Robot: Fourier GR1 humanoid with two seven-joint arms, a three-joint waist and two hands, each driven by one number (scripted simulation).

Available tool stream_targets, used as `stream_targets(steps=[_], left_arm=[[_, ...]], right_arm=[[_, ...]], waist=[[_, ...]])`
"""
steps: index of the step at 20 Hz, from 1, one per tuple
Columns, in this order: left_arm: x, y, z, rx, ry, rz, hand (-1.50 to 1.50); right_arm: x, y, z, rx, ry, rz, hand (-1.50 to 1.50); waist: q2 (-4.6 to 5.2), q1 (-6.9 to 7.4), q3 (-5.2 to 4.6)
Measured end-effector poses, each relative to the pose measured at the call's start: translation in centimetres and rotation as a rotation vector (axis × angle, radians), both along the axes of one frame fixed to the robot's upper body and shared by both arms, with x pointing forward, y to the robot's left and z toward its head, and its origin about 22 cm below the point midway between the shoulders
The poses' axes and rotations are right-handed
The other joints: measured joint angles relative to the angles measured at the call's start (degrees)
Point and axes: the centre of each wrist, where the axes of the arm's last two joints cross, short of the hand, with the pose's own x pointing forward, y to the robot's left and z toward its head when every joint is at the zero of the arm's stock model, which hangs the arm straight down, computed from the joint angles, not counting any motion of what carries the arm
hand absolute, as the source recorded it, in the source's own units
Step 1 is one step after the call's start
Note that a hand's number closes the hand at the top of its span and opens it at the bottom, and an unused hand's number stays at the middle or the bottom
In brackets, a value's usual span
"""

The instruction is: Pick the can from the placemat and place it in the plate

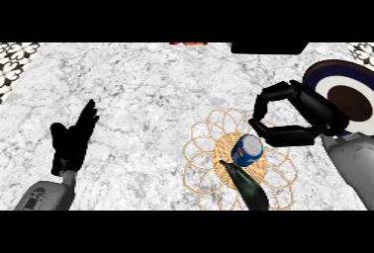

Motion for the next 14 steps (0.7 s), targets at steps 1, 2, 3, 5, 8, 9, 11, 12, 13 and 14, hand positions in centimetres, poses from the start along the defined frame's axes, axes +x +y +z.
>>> stream_targets(steps=[1, 2, 3, 5, 8, 9, 11, 12, 13, 14], left_arm=[[-0.1, -0.4, 0.0, -0.001, 0.011, 0.003, 0.0], [-0.4, -0.6, -0.3, -0.002, 0.019, 0.007, 0.0], [-0.5, -0.8, -0.4, -0.005, 0.024, 0.005, 0.0], [-0.9, -1.3, -0.7, -0.002, 0.036, 0.005, 0.0], [-1.3, -2.0, -0.8, 0.0, 0.049, 0.008, 0.0], [-1.6, -1.8, -0.7, 0.001, 0.053, 0.008, 0.0], [-1.5, -1.9, -0.4, 0.003, 0.057, 0.016, 0.0], [-1.5, -1.6, -0.2, 0.007, 0.057, 0.015, 0.0], [-1.6, -1.8, -0.3, 0.006, 0.061, 0.017, 0.0], [-1.6, -1.8, -0.2, 0.006, 0.062, 0.02, 0.0]], right_arm=[[-0.2, -0.2, -1.6, 0.032, 0.028, -0.005, 1.5], [-0.4, -0.4, -3.2, 0.086, 0.079, -0.015, -1.5], [-0.8, -0.6, -4.8, 0.153, 0.143, -0.009, -1.5], [-1.1, -0.9, -7.0, 0.264, 0.233, 0.042, -1.5], [-1.0, -2.5, -8.5, 0.294, 0.28, 0.171, -1.5], [-0.9, -2.7, -8.7, 0.266, 0.276, 0.207, -1.5], [-0.8, -2.9, -8.6, 0.172, 0.248, 0.251, -1.5], [-0.3, -3.0, -7.8, 0.119, 0.223, 0.26, -1.5], [0.0, -3.4, -7.0, 0.064, 0.194, 0.265, -1.5], [0.2, -3.3, -6.4, 0.01, 0.159, 0.265, -1.5]], waist=[[0.25, -0.05, 0.1], [0.5, -0.08, 0.19], [0.82, -0.05, 0.29], [1.12, 0.25, 0.4], [1.14, 0.23, 0.4], [1.09, 0.26, 0.39], [1.01, 0.12, 0.37], [1.0, 0.15, 0.36], [0.93, -0.01, 0.34], [0.89, -0.04, 0.32]])
